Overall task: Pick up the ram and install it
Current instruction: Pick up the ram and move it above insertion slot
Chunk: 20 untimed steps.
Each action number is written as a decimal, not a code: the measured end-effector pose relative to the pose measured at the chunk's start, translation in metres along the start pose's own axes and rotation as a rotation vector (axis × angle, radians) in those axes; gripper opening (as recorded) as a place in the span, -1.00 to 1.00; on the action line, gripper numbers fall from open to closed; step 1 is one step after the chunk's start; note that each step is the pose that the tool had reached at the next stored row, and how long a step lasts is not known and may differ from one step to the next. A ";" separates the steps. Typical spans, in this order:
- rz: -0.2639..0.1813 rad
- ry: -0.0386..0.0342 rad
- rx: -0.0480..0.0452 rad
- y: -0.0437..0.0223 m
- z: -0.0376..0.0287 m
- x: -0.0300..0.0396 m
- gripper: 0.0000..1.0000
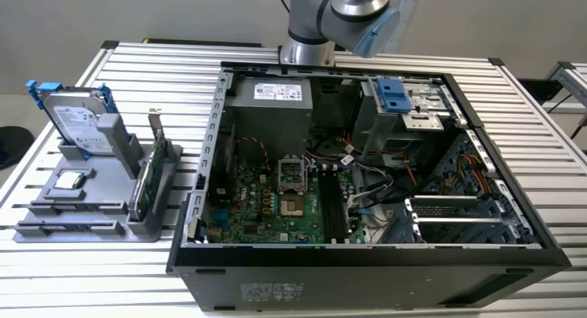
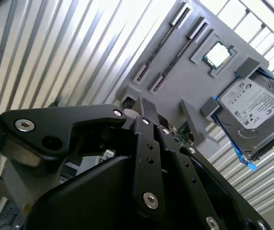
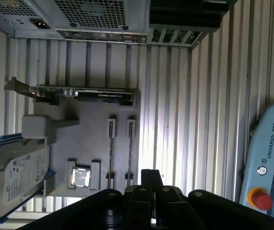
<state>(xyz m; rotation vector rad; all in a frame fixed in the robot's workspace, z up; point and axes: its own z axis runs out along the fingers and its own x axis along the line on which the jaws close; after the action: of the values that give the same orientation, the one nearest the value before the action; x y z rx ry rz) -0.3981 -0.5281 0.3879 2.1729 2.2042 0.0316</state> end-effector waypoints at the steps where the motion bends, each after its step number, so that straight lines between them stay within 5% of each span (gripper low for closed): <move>1: 0.011 -0.0005 0.0002 -0.0002 0.0000 0.0000 -1.00; 12: 0.044 -0.0021 0.0008 -0.0008 -0.0001 0.0000 -1.00; 13: 0.044 -0.0021 0.0009 -0.0008 -0.0001 0.0000 1.00; 20: 0.046 -0.0021 0.0008 -0.0007 0.0000 0.0000 1.00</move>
<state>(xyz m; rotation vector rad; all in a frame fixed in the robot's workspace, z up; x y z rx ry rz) -0.3988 -0.5281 0.3878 2.2226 2.1534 0.0300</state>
